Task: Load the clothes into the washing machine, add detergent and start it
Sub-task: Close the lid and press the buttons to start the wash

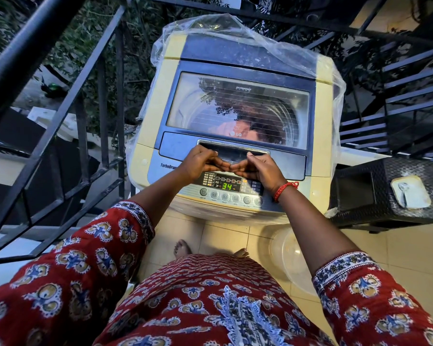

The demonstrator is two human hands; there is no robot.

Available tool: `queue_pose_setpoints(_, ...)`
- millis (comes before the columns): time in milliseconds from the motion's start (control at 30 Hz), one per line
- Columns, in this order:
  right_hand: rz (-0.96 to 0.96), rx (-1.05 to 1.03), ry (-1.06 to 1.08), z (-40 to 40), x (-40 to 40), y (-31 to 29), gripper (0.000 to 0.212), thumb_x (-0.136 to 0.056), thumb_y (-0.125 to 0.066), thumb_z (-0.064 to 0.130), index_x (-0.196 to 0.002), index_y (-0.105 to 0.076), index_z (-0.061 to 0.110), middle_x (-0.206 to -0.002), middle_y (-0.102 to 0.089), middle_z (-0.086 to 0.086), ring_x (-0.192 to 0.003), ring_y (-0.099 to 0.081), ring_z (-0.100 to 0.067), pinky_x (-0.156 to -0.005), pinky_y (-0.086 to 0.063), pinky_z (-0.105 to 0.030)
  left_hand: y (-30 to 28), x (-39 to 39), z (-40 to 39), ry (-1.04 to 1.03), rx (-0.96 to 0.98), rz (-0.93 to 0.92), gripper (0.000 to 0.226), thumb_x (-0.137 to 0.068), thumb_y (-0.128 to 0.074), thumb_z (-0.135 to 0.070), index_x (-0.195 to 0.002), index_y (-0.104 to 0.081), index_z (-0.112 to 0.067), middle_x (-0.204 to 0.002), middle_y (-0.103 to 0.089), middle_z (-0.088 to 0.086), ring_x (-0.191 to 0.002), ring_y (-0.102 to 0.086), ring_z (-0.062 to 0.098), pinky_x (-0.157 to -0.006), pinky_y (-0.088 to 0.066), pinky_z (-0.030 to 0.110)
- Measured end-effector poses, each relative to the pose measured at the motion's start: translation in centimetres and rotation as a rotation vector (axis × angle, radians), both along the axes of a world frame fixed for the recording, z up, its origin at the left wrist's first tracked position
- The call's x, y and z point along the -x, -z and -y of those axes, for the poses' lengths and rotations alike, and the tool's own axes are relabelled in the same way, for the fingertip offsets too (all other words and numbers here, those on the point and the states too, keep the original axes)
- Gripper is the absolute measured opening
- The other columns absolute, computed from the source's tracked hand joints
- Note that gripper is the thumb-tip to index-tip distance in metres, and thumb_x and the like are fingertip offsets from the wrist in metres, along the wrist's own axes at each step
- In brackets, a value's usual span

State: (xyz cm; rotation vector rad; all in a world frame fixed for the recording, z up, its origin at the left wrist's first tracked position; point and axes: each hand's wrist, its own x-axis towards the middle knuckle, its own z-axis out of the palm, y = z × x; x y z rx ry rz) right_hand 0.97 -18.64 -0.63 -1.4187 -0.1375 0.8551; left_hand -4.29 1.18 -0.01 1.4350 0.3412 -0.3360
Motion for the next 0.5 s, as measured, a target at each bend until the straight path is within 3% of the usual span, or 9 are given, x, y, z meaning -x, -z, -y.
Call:
queue_pose_setpoints(233, 0.017, 0.005, -0.003, 0.08, 0.04, 0.08, 0.044, -0.103, -0.038, 0.023, -0.089, -0.071, -0.003, -0.092, -0.074, -0.015, -0.095, -0.07, -0.027, -0.086, -0.056, -0.031, 0.13, 0.02, -0.08, 0.011, -0.021, 0.018, 0.041, -0.1, -0.033, -0.007, -0.09, -0.058, 0.024, -0.075, -0.074, 0.01, -0.08, -0.072, 0.023, -0.07, -0.055, 0.023)
queue_pose_setpoints(500, 0.039, 0.009, 0.004, 0.12, 0.28, 0.03, 0.044, -0.103, -0.038, 0.022, -0.085, -0.072, 0.002, -0.088, -0.075, -0.011, -0.092, -0.071, -0.023, -0.084, -0.057, -0.028, 0.02, 0.18, 0.16, 0.009, -0.014, 0.02, 0.041, -0.1, -0.032, -0.005, -0.086, -0.06, 0.022, -0.073, -0.074, 0.01, -0.077, -0.072, 0.023, -0.069, -0.056, 0.023)
